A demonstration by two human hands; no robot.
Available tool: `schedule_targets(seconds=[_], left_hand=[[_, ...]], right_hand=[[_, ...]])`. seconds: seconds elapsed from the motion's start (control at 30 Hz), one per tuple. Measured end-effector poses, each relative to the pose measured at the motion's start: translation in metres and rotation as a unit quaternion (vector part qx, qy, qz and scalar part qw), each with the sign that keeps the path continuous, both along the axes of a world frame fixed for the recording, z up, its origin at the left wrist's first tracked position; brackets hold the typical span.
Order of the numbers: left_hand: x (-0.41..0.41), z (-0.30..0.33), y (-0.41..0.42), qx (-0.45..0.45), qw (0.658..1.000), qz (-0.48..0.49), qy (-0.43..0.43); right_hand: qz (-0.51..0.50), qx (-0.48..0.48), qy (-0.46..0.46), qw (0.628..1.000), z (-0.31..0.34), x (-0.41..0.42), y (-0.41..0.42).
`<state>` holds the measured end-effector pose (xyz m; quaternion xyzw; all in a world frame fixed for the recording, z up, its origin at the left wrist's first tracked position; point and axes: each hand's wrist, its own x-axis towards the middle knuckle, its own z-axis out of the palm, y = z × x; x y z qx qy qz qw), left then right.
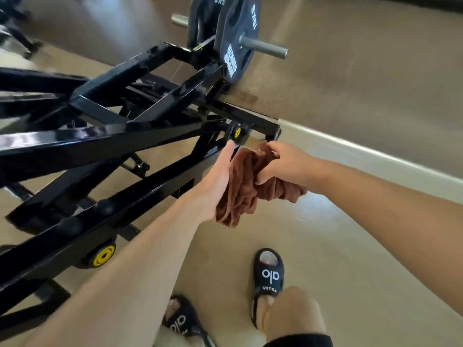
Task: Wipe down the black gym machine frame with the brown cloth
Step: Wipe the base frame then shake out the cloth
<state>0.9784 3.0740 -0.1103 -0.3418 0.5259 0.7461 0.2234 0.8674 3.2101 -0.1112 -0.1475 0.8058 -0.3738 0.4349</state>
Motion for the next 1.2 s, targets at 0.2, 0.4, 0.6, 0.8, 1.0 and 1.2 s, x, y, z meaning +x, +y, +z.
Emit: schedule_targets(seconds=[0.2,0.4,0.6,0.8,1.0,1.2], left_hand=[[-0.027,0.073,0.015,-0.115,0.980,-0.160,0.023],[-0.067,0.160,0.021,-0.211,0.956,-0.202,-0.021],[-0.106,0.235,0.022,-0.265,0.928,-0.260,-0.016],[-0.142,0.297,0.034,-0.290,0.906,-0.308,0.020],[-0.177,0.334,0.030,-0.320,0.898,-0.303,0.010],[-0.208,0.355,-0.002,-0.349,0.895,-0.276,0.033]], right_hand=[[-0.134,-0.044,-0.094,0.985,0.065,-0.016,0.044],[-0.168,-0.061,-0.109,0.978,0.149,-0.040,0.076],[-0.141,-0.032,-0.102,0.984,0.225,-0.070,0.096],[-0.174,0.053,-0.043,0.982,0.276,-0.102,0.108],[-0.140,0.059,-0.001,0.988,0.312,-0.132,0.103],[-0.105,0.066,0.042,0.991,0.335,-0.174,0.080]])
